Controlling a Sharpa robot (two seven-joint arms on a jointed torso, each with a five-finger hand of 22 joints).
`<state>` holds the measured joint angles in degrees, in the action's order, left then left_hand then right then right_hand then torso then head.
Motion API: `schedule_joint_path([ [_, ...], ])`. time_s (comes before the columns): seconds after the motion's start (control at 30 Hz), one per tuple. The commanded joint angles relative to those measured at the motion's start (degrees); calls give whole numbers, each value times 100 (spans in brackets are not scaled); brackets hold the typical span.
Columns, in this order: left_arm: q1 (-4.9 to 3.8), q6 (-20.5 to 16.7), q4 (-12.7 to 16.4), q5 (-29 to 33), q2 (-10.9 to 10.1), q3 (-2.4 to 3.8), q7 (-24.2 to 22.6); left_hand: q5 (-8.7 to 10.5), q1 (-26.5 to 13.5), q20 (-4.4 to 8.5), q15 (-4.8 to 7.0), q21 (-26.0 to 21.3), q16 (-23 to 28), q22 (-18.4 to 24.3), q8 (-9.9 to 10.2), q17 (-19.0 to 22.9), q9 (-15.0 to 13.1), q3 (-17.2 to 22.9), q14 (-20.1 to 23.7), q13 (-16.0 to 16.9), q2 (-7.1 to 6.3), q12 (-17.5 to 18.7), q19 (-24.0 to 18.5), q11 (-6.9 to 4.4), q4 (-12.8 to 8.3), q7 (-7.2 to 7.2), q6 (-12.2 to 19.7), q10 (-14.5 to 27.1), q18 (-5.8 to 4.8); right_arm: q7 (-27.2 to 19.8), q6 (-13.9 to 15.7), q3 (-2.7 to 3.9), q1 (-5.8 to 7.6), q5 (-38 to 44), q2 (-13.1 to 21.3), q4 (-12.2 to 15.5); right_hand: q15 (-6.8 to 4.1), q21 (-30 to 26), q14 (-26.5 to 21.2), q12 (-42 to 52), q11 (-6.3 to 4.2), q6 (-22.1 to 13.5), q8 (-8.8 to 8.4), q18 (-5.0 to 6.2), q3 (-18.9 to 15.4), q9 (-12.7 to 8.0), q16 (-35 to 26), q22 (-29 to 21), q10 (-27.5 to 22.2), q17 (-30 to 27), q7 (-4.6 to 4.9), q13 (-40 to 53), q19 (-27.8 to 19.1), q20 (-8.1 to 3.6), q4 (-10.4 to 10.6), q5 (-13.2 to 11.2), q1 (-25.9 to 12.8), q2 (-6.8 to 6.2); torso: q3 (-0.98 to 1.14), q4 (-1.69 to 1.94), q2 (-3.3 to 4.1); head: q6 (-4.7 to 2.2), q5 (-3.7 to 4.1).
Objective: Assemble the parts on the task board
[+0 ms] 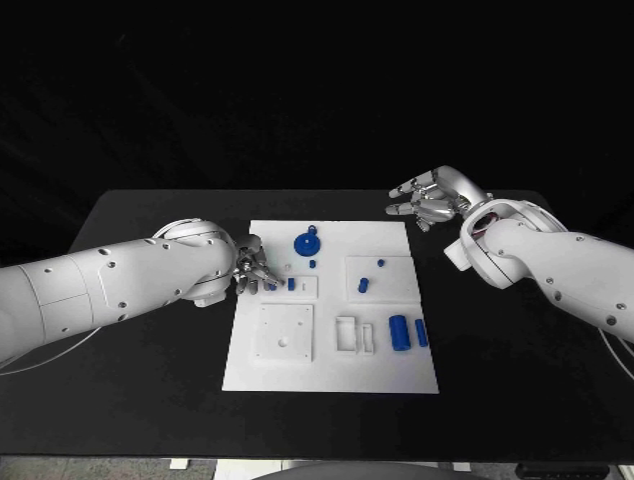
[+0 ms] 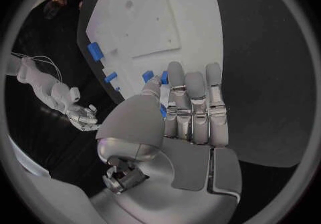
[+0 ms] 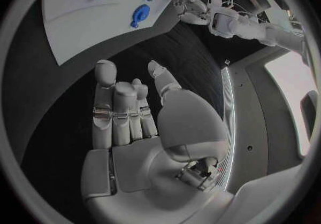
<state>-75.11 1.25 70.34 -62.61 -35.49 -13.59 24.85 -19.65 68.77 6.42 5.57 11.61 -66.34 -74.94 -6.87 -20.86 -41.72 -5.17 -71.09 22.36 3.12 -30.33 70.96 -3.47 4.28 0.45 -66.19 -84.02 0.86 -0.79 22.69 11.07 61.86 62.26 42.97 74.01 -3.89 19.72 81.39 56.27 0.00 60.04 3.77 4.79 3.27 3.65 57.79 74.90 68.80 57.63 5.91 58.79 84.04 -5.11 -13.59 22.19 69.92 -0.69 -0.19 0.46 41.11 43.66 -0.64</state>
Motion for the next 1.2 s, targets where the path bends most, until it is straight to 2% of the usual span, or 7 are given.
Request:
schedule_joint_path([
  [0.03,24,-197,-14,9,-21,-13,34,231,-78,-16,-35,-47,33,-94,308,15,893,-82,35,3,-66,-13,57,103,104,194,367,0,-86,-48,-37,3,-3,6,0,0,-11,14,37,-16,-11,-3,-24,83,9,-8,-9,202,36,-2,24,-7,176,-1,7,33,-69,4,-7,4,-3,-12,-9],
  [0.23,21,-433,6,167,-58,-11,-62,617,-327,-47,-77,-118,23,-102,137,32,2775,91,21,-5,-464,-56,108,180,455,349,670,9,-83,-55,-39,3,-3,6,-6,-13,-11,2,38,-23,-10,-17,-24,85,1,-8,-12,199,34,-5,26,-13,175,-1,16,36,-63,-2,-8,1,-2,-27,14],
  [0.33,19,-557,22,248,-86,-9,-102,683,-455,-53,-76,-158,19,-105,-101,45,3324,281,20,-17,-645,-73,129,188,662,367,725,17,-77,-59,-42,3,-5,6,-7,-16,-11,2,38,-23,-10,-17,-24,85,1,-8,-12,199,34,-5,26,-13,175,-1,16,36,-63,-2,-6,0,1,-35,21],
  [0.6,-3,-1111,77,477,-204,21,-353,702,-448,-63,-92,-235,73,-97,-338,84,3581,399,32,-70,-753,-28,133,174,897,355,707,45,-71,-60,-42,3,-9,5,1,-20,-11,2,38,-23,-10,-17,-24,85,1,-8,-12,199,34,-5,26,-13,175,-1,16,36,-63,-2,-3,7,-1,-64,21],
  [0.83,-32,-1992,97,839,-198,29,-1223,46,629,-319,-352,-805,1038,420,-449,507,3632,334,639,-765,-358,1015,-407,349,-182,446,617,733,-86,-60,-39,3,-10,5,10,-30,-11,2,38,-23,-10,-17,-24,85,1,-8,-12,199,34,-5,26,-13,175,-1,16,36,-63,-2,-7,3,5,-105,26],
  [0.93,-35,-2196,83,910,-149,29,-1569,90,934,-354,-407,-784,1278,793,-320,599,3730,514,639,-1522,-334,1654,-472,398,-598,466,428,620,-60,-60,-42,3,-10,5,8,-37,-11,2,38,-23,-10,-17,-24,85,1,-8,-12,199,34,-5,26,-13,175,-1,16,36,-63,-2,-7,-10,6,-116,19],
  [1.2,-36,-2458,-43,546,59,21,-2200,756,1525,-398,-470,-556,1277,137,-6,543,3758,915,764,-1879,-305,2492,-713,567,-1417,484,97,900,83,-57,-45,3,-11,5,-7,-50,-11,2,38,-23,-10,-17,-24,85,1,-8,-12,199,34,-5,26,-13,175,-1,16,36,-63,-2,-2,-13,9,-146,37],
])
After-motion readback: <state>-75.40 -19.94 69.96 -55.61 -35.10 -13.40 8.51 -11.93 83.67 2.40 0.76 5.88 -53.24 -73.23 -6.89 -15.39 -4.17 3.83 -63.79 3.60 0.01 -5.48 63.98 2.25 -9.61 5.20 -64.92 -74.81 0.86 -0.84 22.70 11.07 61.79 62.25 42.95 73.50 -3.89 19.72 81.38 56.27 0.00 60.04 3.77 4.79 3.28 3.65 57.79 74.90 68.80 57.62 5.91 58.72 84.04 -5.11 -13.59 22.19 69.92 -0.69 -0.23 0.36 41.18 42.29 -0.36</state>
